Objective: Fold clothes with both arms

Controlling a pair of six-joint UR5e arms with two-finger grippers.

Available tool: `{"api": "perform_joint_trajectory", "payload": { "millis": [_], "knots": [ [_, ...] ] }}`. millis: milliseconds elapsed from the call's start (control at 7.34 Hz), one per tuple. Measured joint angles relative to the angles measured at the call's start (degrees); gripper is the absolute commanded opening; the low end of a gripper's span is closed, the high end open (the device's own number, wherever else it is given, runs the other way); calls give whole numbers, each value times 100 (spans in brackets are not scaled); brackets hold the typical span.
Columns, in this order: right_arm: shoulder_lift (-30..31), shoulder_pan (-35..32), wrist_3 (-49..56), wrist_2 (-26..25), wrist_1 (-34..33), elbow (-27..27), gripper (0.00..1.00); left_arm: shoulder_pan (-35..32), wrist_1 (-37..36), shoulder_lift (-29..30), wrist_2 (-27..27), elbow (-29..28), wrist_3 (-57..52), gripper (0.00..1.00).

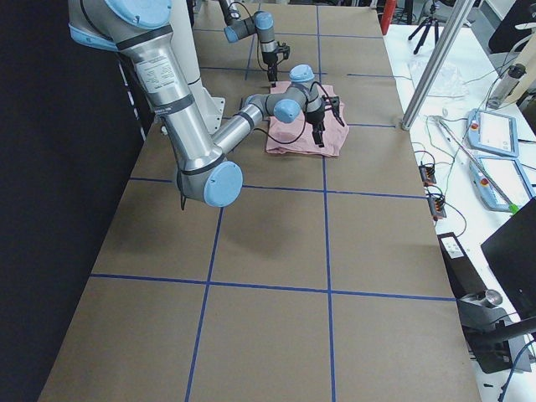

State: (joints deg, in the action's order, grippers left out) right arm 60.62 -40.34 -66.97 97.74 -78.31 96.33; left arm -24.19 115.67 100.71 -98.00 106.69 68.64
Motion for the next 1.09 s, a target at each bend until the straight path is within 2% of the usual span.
{"api": "perform_joint_trajectory", "payload": {
  "millis": [545, 817, 1090],
  "knots": [
    [2, 0, 0, 0, 8, -2, 100, -84, 0, -46, -7, 37, -410, 0],
    [2, 0, 0, 0, 15, -20, 100, -614, 2, -16, -16, -121, -1292, 0],
    [8, 6, -6, 0, 17, -24, 100, -1434, 31, 422, -24, -796, -2214, 0]
  ]
}}
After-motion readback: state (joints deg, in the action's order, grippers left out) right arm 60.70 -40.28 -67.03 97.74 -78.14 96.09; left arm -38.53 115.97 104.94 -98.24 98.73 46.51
